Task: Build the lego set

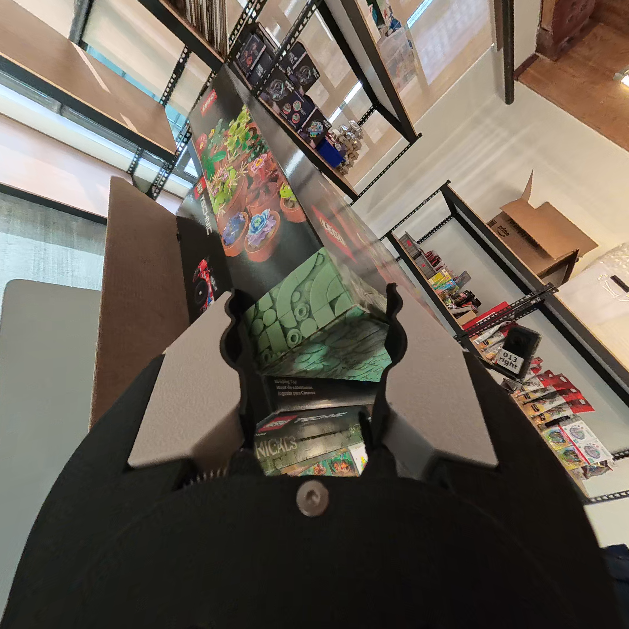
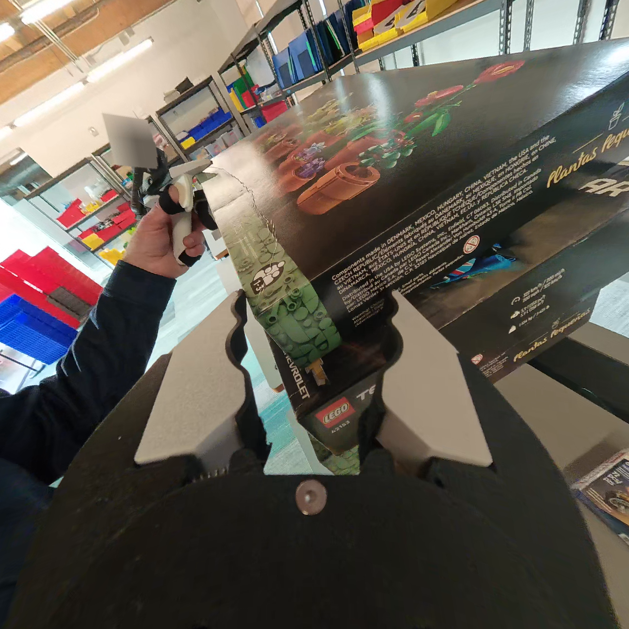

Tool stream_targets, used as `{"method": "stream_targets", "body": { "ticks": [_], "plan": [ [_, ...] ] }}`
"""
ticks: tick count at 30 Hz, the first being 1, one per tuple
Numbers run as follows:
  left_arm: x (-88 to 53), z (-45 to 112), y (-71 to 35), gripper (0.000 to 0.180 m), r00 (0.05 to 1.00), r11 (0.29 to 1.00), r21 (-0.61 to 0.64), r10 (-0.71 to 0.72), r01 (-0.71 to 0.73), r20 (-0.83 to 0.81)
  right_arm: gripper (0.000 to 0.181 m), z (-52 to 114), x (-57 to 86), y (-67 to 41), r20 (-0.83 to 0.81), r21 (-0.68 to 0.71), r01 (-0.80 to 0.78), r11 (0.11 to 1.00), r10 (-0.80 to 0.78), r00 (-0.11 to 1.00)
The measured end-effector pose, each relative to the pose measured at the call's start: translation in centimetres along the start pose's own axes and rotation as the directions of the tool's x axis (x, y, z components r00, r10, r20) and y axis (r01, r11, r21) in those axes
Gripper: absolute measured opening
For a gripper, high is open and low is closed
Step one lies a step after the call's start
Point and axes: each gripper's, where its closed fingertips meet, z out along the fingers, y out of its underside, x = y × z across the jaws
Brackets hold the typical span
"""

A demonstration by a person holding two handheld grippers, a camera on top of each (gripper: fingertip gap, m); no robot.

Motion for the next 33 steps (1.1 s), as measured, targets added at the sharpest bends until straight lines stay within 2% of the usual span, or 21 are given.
{"method": "stream_targets", "body": {
  "ticks": [16, 33],
  "plan": [
    [8.1, -1.7, -0.5, 0.084, 0.98, 0.973, 0.133, 0.196, -0.191, -0.029, 0.081, -3.9, -0.8, -0.3, 0.093, 0.144, -0.03, 0.989, 0.017, 0.996],
    [15.5, 1.4, 1.8, 0.083, 0.952, 0.948, 0.173, 0.287, -0.266, -0.11, 0.084, -9.7, 1.4, 0.5, 0.072, 0.27, -0.088, 0.959, 0.071, 0.995]
  ]
}}
